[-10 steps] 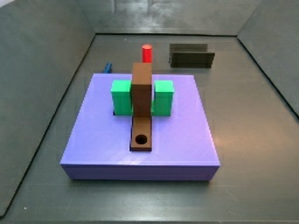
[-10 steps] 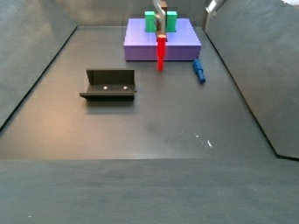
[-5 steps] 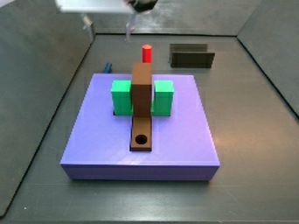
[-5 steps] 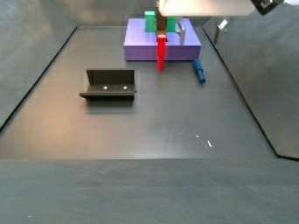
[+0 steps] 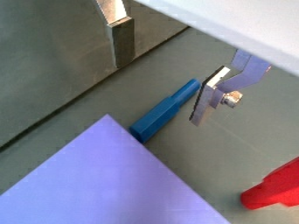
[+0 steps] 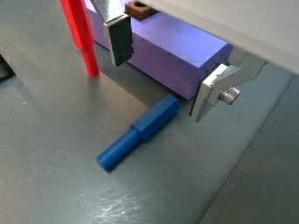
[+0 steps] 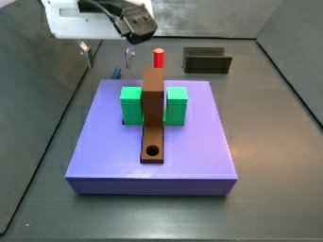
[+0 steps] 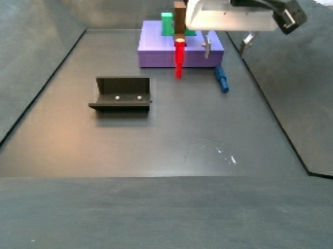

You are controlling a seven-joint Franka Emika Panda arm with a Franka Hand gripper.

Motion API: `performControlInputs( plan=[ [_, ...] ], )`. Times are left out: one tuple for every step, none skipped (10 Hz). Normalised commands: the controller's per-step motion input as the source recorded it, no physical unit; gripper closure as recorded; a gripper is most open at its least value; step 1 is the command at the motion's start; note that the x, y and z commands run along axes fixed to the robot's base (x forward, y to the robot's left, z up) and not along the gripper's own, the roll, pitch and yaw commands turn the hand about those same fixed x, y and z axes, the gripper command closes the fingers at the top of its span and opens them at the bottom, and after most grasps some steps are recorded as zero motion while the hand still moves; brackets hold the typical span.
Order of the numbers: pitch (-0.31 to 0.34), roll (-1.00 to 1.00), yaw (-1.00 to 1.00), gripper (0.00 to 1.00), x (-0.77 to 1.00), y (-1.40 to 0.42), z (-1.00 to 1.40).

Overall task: Pick up the blue object. Move up. Place the blue object on the fixture. Regrasp the blue object. Move to above the board. Insert the blue object.
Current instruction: Pick up the blue object.

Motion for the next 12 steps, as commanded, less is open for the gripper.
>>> performControlInputs(
  plan=[
    [-0.073, 0.0, 0.0, 0.0, -0.01, -0.16, -0.36],
    [-0.063, 0.0, 0.0, 0.0, 0.0, -0.14, -0.35],
    [-0.054, 0.0, 0.0, 0.0, 0.0, -0.12, -0.35],
    [-0.06, 0.01, 0.0, 0.0, 0.0, -0.1, -0.34],
    [-0.06, 0.0, 0.01, 0.0, -0.01, -0.05, -0.26],
    [-0.04, 0.01, 0.05, 0.0, 0.0, 0.0, -0.18],
    [-0.051, 0.05, 0.07, 0.0, -0.01, 0.0, -0.15],
    [-0.046, 0.06, 0.08, 0.0, 0.0, 0.0, -0.16],
    [-0.046, 0.07, 0.07, 0.0, -0.01, 0.0, -0.17],
    [-0.046, 0.07, 0.07, 0.0, -0.02, 0.0, -0.2],
    [-0.051, 0.06, 0.04, 0.0, -0.04, 0.0, -0.22],
    [-0.056, 0.04, 0.0, 0.0, -0.07, 0.0, -0.21]
  ],
)
